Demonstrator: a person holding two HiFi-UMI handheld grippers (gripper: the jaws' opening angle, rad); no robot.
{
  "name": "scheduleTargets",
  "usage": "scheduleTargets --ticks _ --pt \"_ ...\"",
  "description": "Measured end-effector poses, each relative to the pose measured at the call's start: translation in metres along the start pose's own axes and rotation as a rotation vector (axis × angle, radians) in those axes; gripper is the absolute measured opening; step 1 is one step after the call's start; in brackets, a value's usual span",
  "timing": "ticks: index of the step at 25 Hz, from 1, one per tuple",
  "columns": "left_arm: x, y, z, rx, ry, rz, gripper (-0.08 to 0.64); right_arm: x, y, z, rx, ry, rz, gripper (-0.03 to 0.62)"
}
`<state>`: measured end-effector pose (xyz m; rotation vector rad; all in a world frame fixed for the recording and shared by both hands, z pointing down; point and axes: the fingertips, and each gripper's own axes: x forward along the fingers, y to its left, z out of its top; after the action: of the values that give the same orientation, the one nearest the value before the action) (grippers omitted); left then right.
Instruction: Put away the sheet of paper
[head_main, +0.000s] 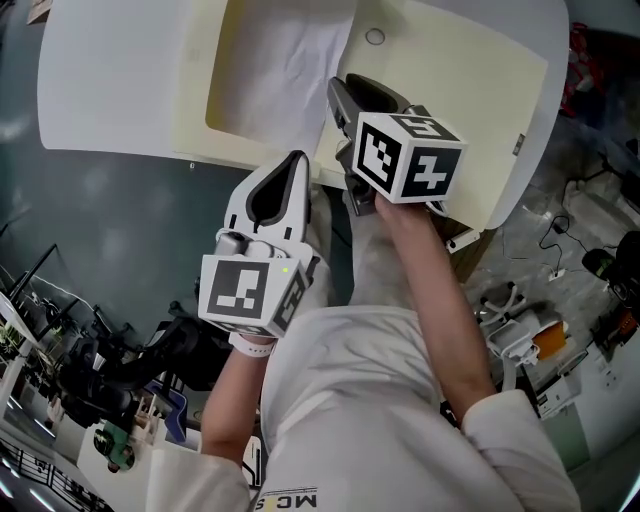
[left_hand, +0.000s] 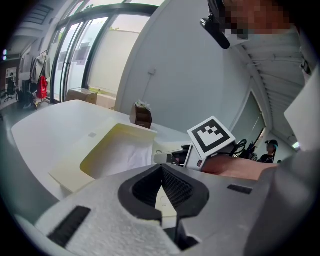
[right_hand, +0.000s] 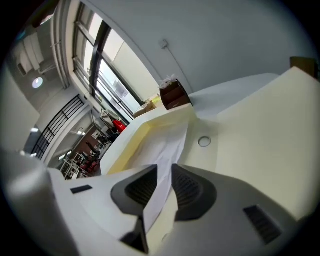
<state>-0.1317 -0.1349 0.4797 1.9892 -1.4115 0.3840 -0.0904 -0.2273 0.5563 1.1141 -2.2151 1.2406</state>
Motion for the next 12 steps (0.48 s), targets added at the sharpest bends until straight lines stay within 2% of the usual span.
scheduleTargets --ticks 12 --pt "-0.035 -0.025 0.031 0.068 -0.042 -0.037 0.026 -0.114 0.019 0.023 -0.277 -0.094 -0.056 0.046"
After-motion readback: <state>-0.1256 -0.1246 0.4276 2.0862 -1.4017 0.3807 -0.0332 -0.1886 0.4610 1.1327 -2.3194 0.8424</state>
